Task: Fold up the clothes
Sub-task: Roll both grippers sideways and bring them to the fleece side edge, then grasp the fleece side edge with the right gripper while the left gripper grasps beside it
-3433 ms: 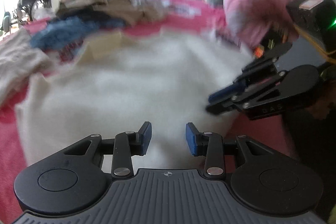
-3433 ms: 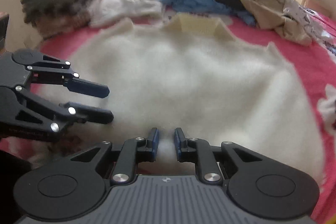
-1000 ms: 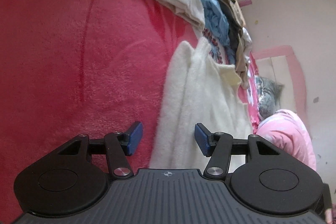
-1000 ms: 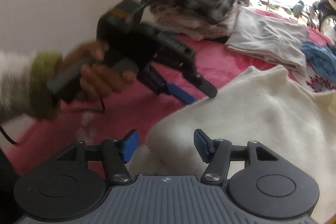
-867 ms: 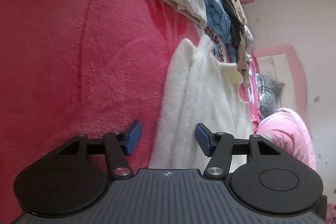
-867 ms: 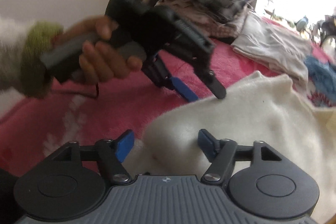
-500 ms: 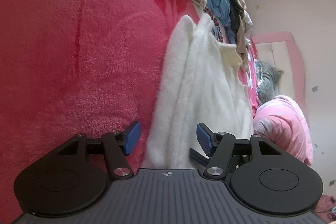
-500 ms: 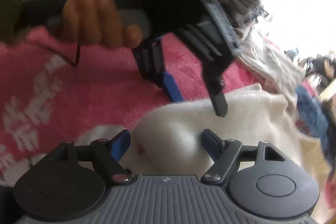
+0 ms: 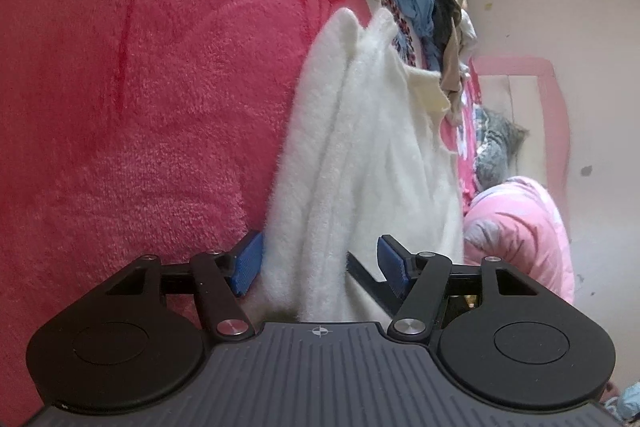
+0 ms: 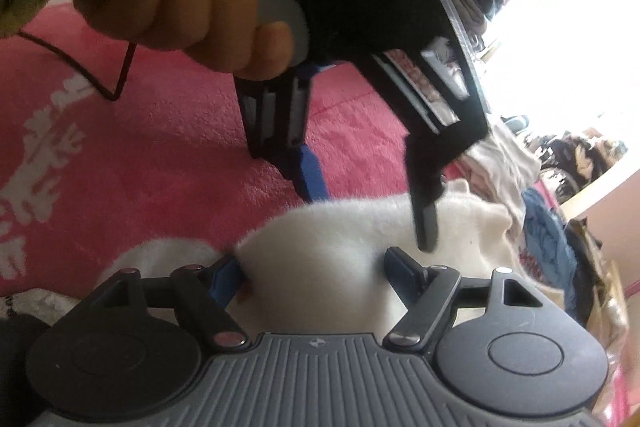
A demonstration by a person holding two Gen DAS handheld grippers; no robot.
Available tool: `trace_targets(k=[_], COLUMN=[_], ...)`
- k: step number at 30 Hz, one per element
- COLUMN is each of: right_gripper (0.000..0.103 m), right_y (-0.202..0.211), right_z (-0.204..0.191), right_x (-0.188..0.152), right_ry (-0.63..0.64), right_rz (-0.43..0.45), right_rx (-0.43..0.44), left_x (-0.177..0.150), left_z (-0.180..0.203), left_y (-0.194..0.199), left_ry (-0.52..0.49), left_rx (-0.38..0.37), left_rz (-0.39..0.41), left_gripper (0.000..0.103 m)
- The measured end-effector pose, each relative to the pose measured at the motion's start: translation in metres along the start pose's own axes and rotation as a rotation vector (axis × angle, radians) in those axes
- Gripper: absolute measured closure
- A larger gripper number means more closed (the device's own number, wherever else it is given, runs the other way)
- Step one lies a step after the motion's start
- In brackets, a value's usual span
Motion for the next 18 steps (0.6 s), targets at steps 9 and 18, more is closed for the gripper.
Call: trace_targets(k=[9,18], right_gripper=[0.047,0.065], right_y=[-0.007,0.016], right_z=[0.019,0.059], right_x=[0.006,0.005], right_ry=[-0.112,-0.295], right_rz=[0.009,0.053], right_rx=[-0.04,-0.011], left_x=[0.002,0.023], left_z=[0.003,0.012], left_y=[0.015,0.051], left_ry=[0.041,0.032], left_rx=[-0.084,-0.134], left_rz=[0.016,0.138], left_gripper=[0.041,0.041])
Point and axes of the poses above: each gripper's, at about its wrist camera, not at the fingertips, and y roughly against the way its jaws point, z to its right, x to its top, the point moved 8 cm from there along -y, roughly the way its jaws point, and after that the axes turned 6 degrees about y, right-handed, at the moved point
